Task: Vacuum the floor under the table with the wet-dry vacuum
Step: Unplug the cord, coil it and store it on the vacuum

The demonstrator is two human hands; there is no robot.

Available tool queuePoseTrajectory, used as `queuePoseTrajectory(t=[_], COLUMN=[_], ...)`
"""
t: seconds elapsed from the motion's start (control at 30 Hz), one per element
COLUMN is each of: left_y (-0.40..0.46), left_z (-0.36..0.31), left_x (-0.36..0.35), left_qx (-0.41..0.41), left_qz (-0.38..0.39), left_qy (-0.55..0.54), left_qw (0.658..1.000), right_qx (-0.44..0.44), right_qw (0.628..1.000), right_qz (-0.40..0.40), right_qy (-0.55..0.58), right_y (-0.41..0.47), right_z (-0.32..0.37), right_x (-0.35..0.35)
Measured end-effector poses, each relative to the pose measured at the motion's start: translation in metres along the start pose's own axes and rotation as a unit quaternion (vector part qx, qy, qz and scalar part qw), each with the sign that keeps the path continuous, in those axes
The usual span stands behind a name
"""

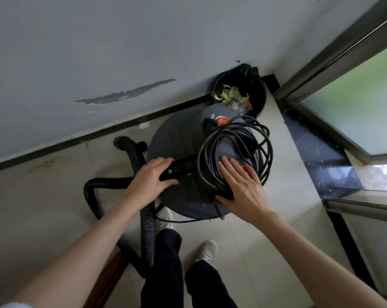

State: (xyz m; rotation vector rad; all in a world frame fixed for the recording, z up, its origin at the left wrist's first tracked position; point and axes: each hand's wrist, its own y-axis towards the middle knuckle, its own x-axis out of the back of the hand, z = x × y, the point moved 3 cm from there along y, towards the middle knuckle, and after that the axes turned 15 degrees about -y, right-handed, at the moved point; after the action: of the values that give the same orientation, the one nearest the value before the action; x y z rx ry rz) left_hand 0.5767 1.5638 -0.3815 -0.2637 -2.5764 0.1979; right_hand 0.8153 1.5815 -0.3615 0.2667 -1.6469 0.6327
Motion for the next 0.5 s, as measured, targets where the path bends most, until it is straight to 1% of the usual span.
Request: queuePoseTrajectory(t=[0.1,0.2,0.27,0.37,0.5], left_y=[0.002,0.007,0.011,0.017,0.021], left_z=[-0.017,-0.035,-0.047,-0.063,-0.078], left_x=[-0.031,-0.062,-0.08,-0.102,-0.126], left_qx=[0.012,0.014,0.011,0.001,-0.028], left_qz=[-0.008,-0.032,-0.042,-0.029,-0.003], left_qy=[-0.027,-0.049,-0.045,-0.033,-0.022], left_qw=[1.0,0.998,0.998,0.999,0.999], right_qx=[0.019,-0.003,-0.019,-0.03,-0.063], right_qw=[1.0,1.0,0.999,0.999,0.997], right_qz=[0.009,0.0,-0.004,0.001,-0.016], right_qy=[-0.009,0.013,0.025,0.032,0.046], right_y=[-0.009,-0.021,-0.029,-0.044,-0.067], right_z=[-0.034,-0.063,-0.078,-0.1,-0.12], right_x=[-0.001,-0.004,-0.006,-0.012,-0.02])
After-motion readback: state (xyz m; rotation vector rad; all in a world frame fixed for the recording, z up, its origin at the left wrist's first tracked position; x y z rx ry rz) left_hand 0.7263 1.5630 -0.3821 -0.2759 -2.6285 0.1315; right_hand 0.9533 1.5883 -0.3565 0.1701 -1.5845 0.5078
